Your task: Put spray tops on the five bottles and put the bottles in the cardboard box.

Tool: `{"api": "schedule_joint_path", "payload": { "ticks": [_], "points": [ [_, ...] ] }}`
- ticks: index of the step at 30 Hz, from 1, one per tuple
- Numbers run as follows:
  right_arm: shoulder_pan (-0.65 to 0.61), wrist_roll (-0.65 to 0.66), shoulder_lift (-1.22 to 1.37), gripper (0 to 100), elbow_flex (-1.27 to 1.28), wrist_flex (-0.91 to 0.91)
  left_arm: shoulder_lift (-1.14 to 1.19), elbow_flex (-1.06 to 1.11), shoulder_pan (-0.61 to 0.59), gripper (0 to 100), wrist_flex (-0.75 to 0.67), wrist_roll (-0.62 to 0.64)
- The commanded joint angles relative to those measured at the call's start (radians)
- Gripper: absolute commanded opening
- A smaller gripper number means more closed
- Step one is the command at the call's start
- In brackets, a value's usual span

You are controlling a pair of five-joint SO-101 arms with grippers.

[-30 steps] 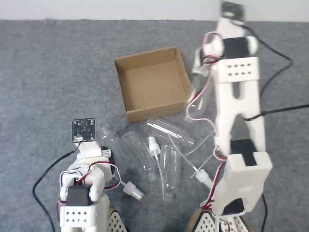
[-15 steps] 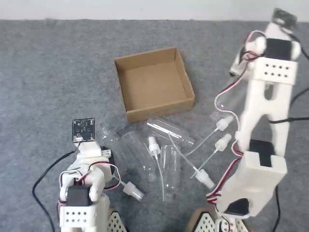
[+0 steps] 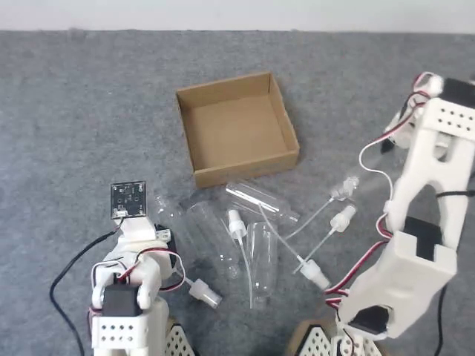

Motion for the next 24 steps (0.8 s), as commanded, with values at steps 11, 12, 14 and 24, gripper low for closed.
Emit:
{"api": "schedule_joint_path", "payload": {
  "ticks": [11, 12, 14, 24],
  "points": [
    [0.205, -0.255, -0.025, 1.3, 0.158, 0.025, -0.012, -0.012, 0.002, 1, 0.002, 0.005],
    [0.219, -0.262, -0.025, 1.3, 0.178, 0.008, -0.012, -0.012, 0.002, 1, 0.002, 0.005],
    [0.245, -0.273, -0.025, 1.3, 0.229, -0.048, -0.012, -0.012, 0.002, 1, 0.002, 0.005],
    [0.288, -0.275, -0.025, 3.5, 0.431, -0.306, -0.012, -0.012, 0.002, 1, 0.002, 0.005]
  ]
}}
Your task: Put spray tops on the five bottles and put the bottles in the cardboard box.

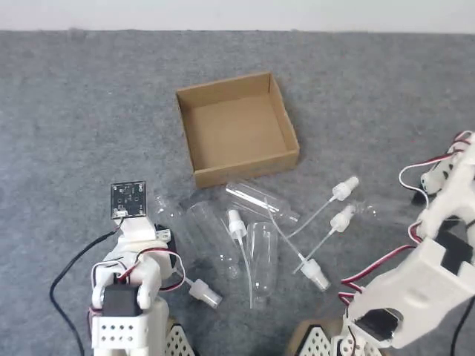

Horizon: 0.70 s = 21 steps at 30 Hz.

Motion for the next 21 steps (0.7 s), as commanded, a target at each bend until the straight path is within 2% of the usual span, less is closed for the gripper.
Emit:
{"api": "schedule_joint_path", "payload": {
  "ticks": [1, 6, 21],
  "points": [
    [0.013, -0.006, -0.025, 6.0, -0.008, -0.035, -0.012, -0.012, 0.002, 1, 0.002, 0.005],
    [-0.018, -0.006, -0.036, 20.8, -0.009, -0.033, -0.012, -0.012, 0.002, 1, 0.002, 0.005],
    [-0.094, -0.005, -0.137, 22.1, -0.012, -0.028, -0.012, -0.012, 0.002, 1, 0.002, 0.005]
  ]
}}
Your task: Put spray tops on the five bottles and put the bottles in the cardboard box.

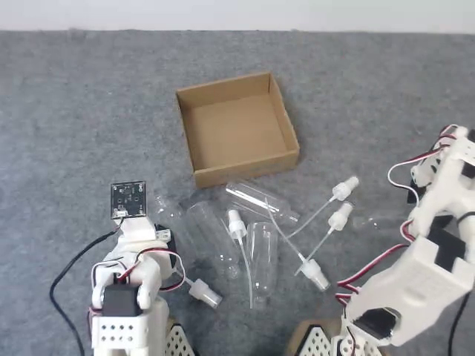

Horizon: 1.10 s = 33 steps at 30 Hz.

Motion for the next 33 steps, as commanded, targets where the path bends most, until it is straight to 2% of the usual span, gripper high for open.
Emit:
{"api": "schedule_joint_path", "payload": {
  "ticks": [1, 9, 12, 18, 26, 33],
  "points": [
    [-0.025, -0.005, -0.142, 22.1, -0.015, 0.012, -0.012, -0.012, 0.002, 1, 0.002, 0.005],
    [-0.104, 0.0, -0.377, 22.0, -0.023, 0.131, -0.012, -0.012, 0.002, 1, 0.002, 0.005],
    [-0.133, 0.083, -0.432, 22.0, -0.023, 0.177, -0.012, -0.012, 0.002, 1, 0.002, 0.005],
    [-0.143, 0.362, -0.49, 21.7, -0.021, 0.223, -0.012, -0.012, 0.002, 1, 0.002, 0.005],
    [-0.145, 0.844, -0.487, 21.7, -0.02, 0.223, -0.012, -0.012, 0.002, 1, 0.002, 0.005],
    [-0.156, 1.198, -0.495, 21.7, 0.038, 0.223, -0.012, -0.012, 0.002, 1, 0.002, 0.005]
  ]
}}
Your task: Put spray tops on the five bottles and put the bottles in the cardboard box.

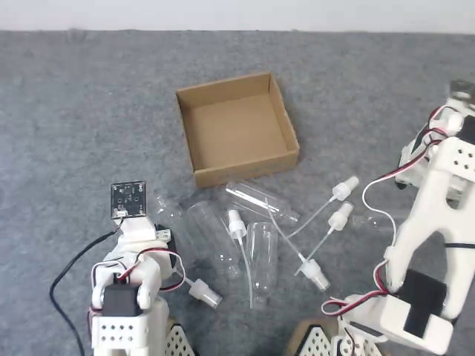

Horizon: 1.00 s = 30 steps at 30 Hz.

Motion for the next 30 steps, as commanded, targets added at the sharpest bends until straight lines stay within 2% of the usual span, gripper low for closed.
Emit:
{"api": "schedule_joint_path", "payload": {
  "ticks": [1, 10, 23, 25, 30],
  "points": [
    [-0.031, 0.196, -0.067, 21.7, 0.032, 0.008, -0.012, -0.012, 0.002, 1, 0.002, 0.005],
    [-0.062, 0.601, -0.067, 21.9, 0.126, 0.007, -0.012, -0.012, 0.002, 1, 0.002, 0.005],
    [-0.062, 0.941, -0.056, 22.1, 0.127, 0.007, -0.012, -0.012, 0.002, 1, 0.002, 0.005],
    [-0.061, 0.976, -0.056, 24.9, 0.13, 0.007, -0.012, -0.012, 0.002, 1, 0.002, 0.005],
    [-0.061, 1.082, -0.056, 40.9, 0.218, -0.004, -0.012, -0.012, 0.002, 1, 0.002, 0.005]
  ]
}}
